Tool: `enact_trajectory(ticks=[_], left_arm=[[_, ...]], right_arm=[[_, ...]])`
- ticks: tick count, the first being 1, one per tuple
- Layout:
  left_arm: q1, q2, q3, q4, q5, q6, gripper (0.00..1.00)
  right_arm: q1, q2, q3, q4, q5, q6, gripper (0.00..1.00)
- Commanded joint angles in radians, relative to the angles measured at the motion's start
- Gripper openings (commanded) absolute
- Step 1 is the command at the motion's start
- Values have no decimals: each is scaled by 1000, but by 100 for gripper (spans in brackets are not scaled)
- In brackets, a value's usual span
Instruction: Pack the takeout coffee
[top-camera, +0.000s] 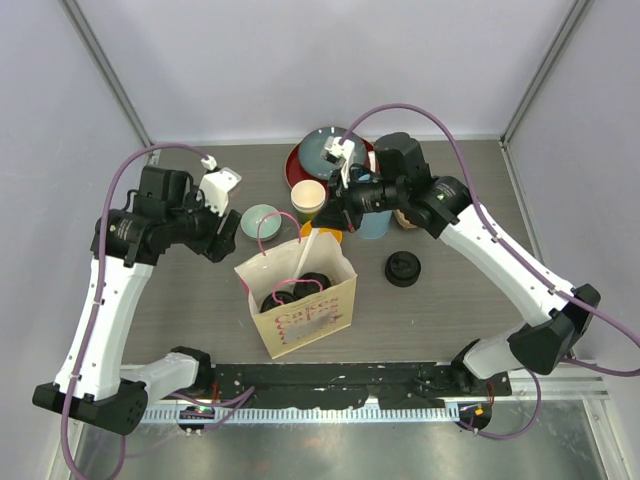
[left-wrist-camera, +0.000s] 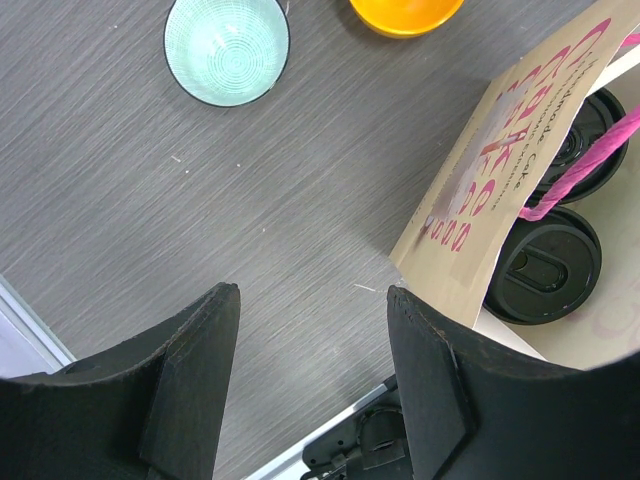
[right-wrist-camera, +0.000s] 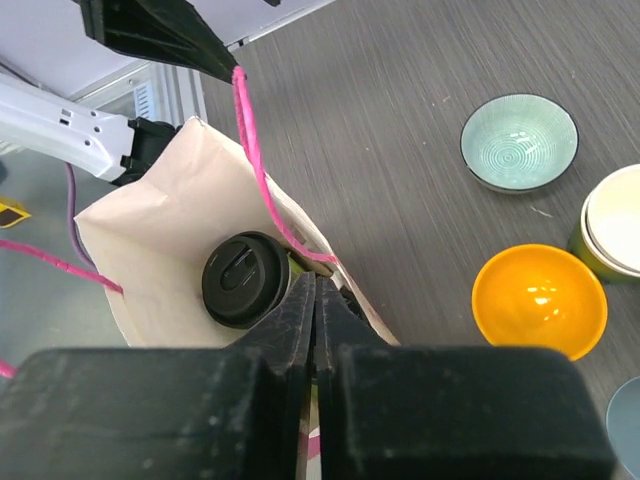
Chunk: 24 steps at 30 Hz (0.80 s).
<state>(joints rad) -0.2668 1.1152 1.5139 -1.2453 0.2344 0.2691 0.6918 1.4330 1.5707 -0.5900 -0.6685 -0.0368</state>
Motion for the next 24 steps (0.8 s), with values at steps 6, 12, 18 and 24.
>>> enact_trajectory(ticks=[6, 12, 18, 24], left_arm=[[5, -2, -6, 38, 2, 5, 64], [3, -3, -15, 43, 3, 9, 64], [3, -14, -29, 52, -7, 7, 64], [3, -22, -49, 61, -70, 7, 64]], right_arm=[[9, -8, 66, -16, 132, -46, 59], [-26, -25, 221, -25, 387, -32, 67], [-227, 130, 311, -22, 647, 28, 65], [-265, 332, 334, 13, 701, -18, 75]])
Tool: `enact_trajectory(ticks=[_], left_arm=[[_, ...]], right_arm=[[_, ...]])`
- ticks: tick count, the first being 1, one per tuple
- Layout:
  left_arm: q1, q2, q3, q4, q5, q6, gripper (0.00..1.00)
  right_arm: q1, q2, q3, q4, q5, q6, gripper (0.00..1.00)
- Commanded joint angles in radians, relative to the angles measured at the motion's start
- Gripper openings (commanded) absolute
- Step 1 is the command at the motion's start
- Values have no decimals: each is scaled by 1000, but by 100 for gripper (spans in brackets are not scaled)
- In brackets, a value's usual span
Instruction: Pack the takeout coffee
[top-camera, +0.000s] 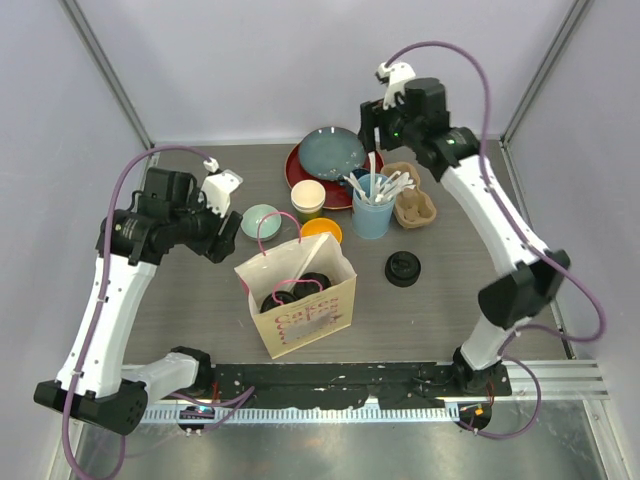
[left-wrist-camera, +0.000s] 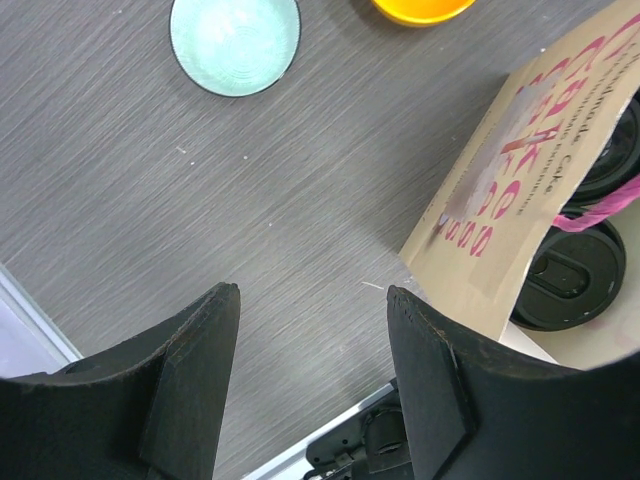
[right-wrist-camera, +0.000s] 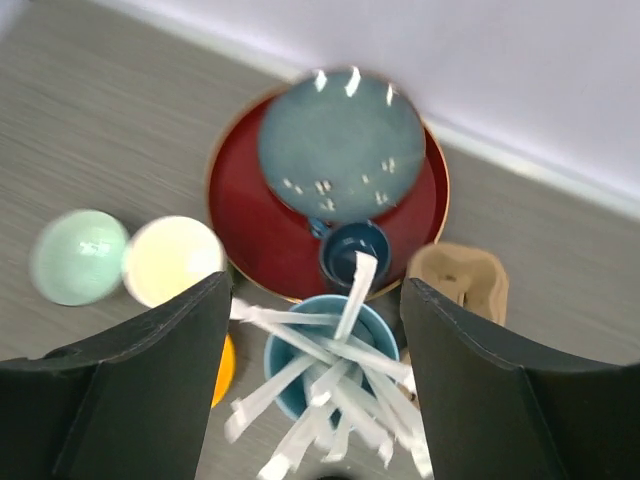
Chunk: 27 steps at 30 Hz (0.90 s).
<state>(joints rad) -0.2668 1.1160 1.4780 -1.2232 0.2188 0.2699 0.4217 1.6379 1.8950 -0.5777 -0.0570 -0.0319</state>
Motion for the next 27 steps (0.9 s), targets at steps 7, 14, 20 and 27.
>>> enact_trajectory(ticks=[7, 14, 20, 27], left_arm=[[5, -2, -18, 51, -79, 3, 65], [3, 13, -16, 59, -68, 5, 65], [5, 16, -7, 53, -67, 9, 65], [5, 4, -8, 50, -67, 12, 65]], right_arm=[[6, 283, 137, -33, 215, -57, 76], [5, 330, 121, -40, 197, -80, 66], [5, 342, 108, -47, 180, -77, 53], [3, 365, 141, -80, 180, -99, 40]])
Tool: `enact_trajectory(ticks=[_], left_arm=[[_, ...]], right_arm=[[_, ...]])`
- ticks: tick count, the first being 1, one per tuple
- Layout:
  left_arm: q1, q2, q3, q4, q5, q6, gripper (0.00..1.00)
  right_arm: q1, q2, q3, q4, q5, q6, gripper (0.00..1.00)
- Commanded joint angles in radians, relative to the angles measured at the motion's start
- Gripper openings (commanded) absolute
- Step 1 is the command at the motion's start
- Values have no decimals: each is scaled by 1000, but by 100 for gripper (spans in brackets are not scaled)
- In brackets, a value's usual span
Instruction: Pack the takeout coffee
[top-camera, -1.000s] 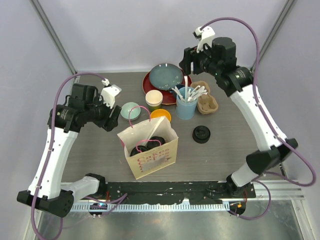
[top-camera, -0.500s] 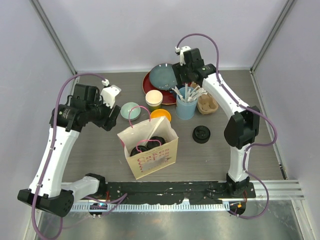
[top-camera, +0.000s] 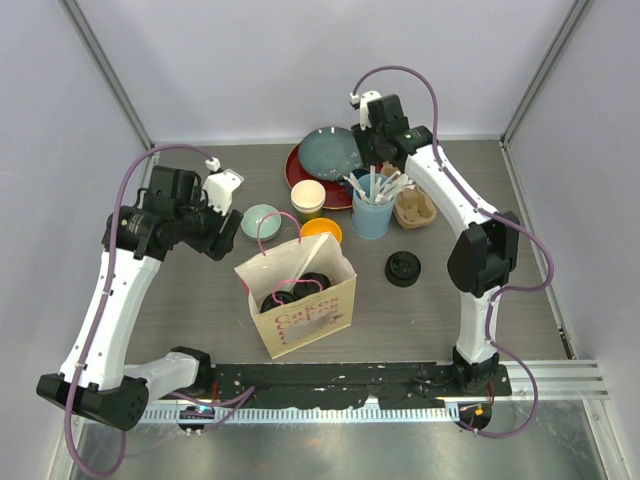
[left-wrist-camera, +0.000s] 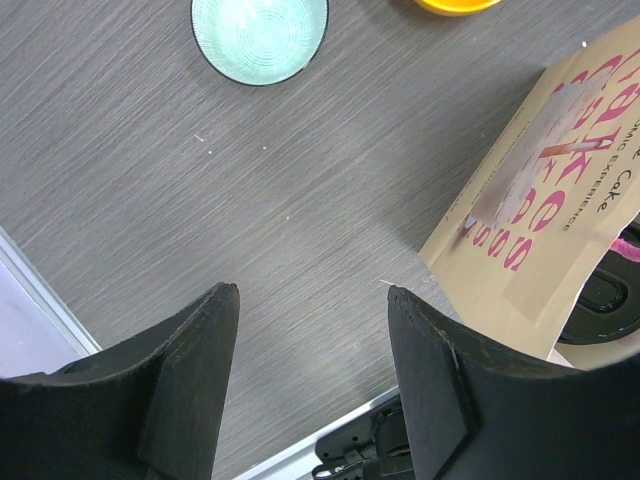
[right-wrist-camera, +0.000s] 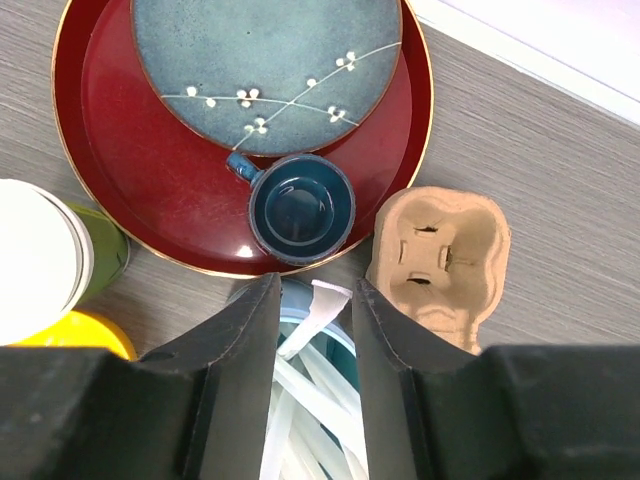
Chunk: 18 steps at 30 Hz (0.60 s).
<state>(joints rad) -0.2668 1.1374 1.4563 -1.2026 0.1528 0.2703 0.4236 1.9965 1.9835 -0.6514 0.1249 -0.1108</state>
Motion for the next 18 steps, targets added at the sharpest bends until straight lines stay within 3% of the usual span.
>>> enact_trajectory(ticks=[1, 4, 7, 8, 10, 18], left_arm=[[3, -22, 13, 28, -1, 12, 65], [3, -25, 13, 26, -1, 15, 65], [3, -27, 16, 21, 1, 17, 65], [3, -25, 16, 23, -2, 17, 65], [3, -27, 18, 23, -2, 15, 65], [3, -19, 6, 34, 11, 3, 65]], right_arm=[[1, 16, 58, -14, -2, -23, 40], [0, 24, 74, -34, -2, -33, 33], [0, 24, 75, -37, -10, -47, 20], [1, 21, 77, -39, -8, -50, 9], [0, 10, 78, -39, -7, -66, 2], [0, -131, 87, -30, -7, -110, 1]])
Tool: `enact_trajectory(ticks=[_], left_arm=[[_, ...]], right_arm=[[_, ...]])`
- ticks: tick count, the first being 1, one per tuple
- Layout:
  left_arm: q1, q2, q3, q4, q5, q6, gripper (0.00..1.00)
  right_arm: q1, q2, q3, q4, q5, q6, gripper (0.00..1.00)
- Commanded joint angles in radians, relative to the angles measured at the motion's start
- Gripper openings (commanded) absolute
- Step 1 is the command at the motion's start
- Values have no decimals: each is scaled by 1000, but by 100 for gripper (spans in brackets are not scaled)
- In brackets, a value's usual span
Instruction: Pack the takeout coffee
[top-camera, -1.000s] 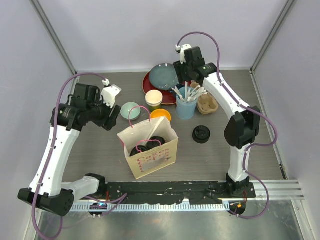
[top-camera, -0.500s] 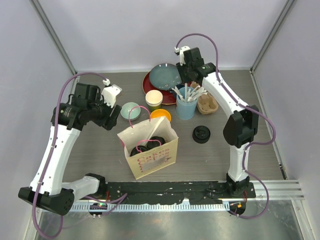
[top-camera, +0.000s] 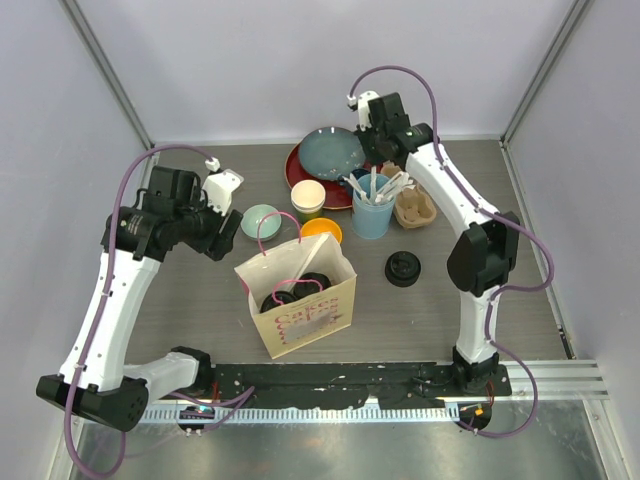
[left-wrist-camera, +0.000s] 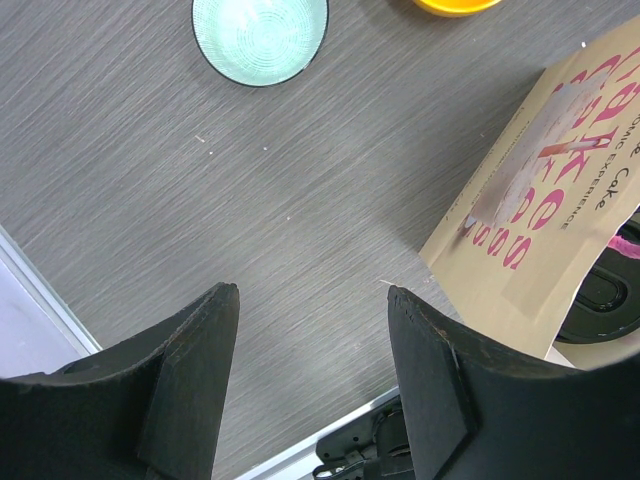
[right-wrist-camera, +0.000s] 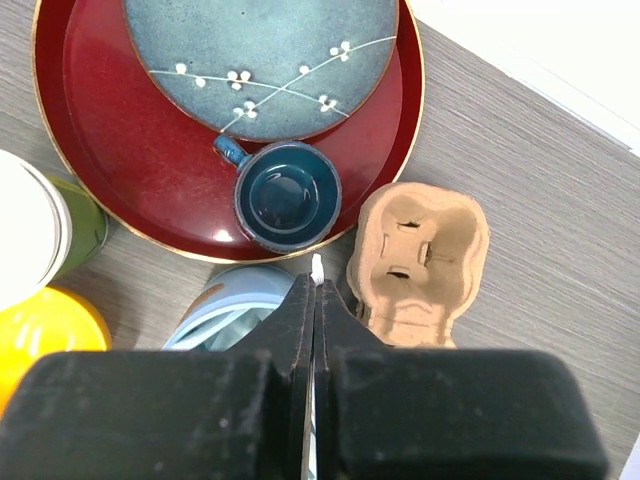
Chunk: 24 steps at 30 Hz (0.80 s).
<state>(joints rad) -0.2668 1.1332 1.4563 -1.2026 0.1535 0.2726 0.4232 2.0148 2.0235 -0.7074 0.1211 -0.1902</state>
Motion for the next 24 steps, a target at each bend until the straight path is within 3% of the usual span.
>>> enact_trajectory(ticks=[1, 11, 19, 24], left_arm=[[3, -16, 4, 34, 14, 0, 65], [9, -49, -46, 37, 15, -4, 65], [60, -53, -117, 52, 95, -15, 65], [70, -64, -122, 54, 109, -15, 65]], right_arm=[[2, -177, 38, 37, -5, -34, 1], [3, -557, -201, 291, -50, -6, 1], [6, -743, -288, 417, -414, 182, 1], [9, -844, -405, 578, -561, 320, 1]])
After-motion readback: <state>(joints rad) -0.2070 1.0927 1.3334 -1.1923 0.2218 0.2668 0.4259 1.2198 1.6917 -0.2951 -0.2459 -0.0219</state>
